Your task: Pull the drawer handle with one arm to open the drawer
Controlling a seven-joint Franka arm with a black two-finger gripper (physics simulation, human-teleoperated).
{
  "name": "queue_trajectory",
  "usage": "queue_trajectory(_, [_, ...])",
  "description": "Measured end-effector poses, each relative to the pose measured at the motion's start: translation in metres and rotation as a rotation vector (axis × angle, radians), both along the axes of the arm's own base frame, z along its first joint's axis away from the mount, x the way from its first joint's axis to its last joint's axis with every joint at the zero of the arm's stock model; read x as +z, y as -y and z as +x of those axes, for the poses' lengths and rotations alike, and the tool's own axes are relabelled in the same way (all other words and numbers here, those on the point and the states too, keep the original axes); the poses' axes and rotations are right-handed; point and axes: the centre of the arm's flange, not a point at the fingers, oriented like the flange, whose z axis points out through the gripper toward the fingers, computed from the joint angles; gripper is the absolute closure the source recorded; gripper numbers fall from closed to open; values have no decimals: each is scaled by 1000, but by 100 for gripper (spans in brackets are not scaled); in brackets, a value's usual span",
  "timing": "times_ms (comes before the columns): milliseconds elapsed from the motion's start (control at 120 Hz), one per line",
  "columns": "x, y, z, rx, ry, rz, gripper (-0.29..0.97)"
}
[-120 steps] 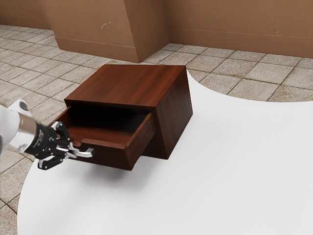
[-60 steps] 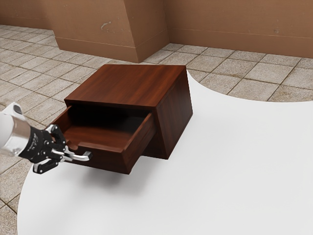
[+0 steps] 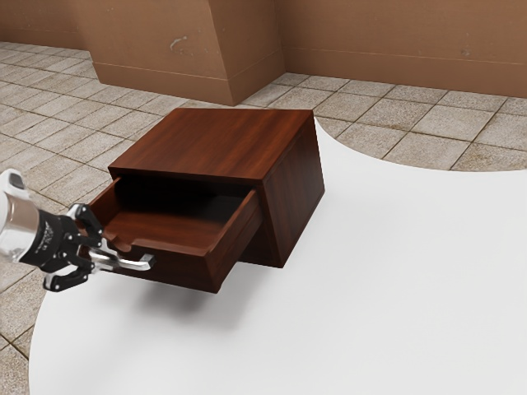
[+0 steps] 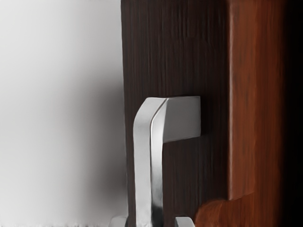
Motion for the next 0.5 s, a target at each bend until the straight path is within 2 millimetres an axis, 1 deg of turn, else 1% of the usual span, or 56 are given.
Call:
queue_trajectory(100, [10, 4, -10, -4, 12, 9, 56])
queue_trajectory(142, [24, 3, -10, -3, 14, 16, 47])
queue_trajectory(167, [40, 2, -6, -4, 14, 24, 42])
queue_trajectory(208, [69, -1, 4, -3, 4, 35, 35])
queue_trajectory(233, [86, -3, 16, -5, -15, 42, 31])
queue_trajectory(283, [108, -6, 41, -8, -67, 48, 24])
queue_trajectory(300, [114, -8, 52, -9, -89, 49, 22])
queue_trajectory(358, [121, -12, 83, -11, -162, 48, 17])
queue_trajectory(392, [121, -14, 94, -12, -197, 45, 15])
queue_trajectory(433, [120, -15, 102, -13, -234, 39, 12])
queue_trajectory(500, [114, -17, 106, -13, -286, 27, 9])
